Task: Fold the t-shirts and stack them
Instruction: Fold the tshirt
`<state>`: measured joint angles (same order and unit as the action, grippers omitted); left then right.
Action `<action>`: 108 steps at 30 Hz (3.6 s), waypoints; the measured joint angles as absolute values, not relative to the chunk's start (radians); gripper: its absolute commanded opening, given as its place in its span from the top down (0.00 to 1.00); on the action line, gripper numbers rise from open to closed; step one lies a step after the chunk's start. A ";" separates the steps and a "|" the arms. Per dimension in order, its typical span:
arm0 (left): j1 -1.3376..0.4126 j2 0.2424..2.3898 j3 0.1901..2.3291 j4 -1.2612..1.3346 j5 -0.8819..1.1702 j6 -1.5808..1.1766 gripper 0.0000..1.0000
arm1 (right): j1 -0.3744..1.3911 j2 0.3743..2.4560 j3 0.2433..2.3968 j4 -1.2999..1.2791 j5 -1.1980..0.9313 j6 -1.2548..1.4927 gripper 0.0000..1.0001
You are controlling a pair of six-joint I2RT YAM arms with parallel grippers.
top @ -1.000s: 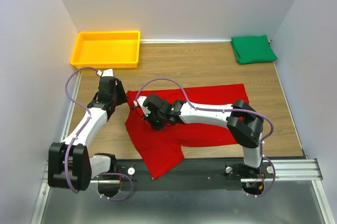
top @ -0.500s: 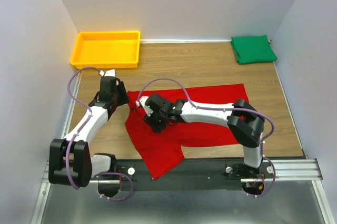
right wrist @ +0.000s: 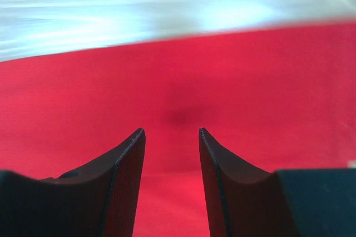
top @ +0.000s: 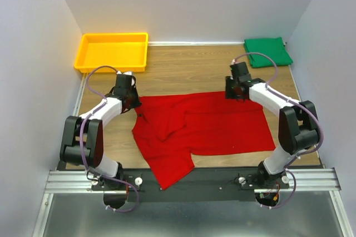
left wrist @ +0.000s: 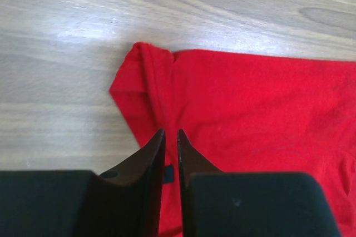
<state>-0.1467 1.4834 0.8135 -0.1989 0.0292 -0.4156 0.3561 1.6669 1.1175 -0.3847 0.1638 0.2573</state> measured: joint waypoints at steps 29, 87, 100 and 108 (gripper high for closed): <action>-0.125 2.006 1.361 -0.272 0.054 -0.438 0.78 | -0.207 1.987 1.278 -0.155 0.015 0.435 0.51; -0.633 1.423 0.722 -0.455 -0.147 -0.796 0.75 | 0.051 1.090 0.707 -0.458 -0.098 0.377 0.49; -0.619 1.422 0.734 -0.532 -0.250 -0.793 1.00 | 0.052 1.092 0.707 -0.477 -0.020 0.422 0.20; -0.578 1.424 0.734 -0.514 -0.263 -0.717 1.00 | -0.024 1.144 0.709 -0.590 0.175 0.532 0.00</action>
<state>-0.5777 1.4239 0.7338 -0.5137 -0.2626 -0.7170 -0.0238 1.1439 0.7090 -0.5903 0.1745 0.5316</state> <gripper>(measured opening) 0.010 0.996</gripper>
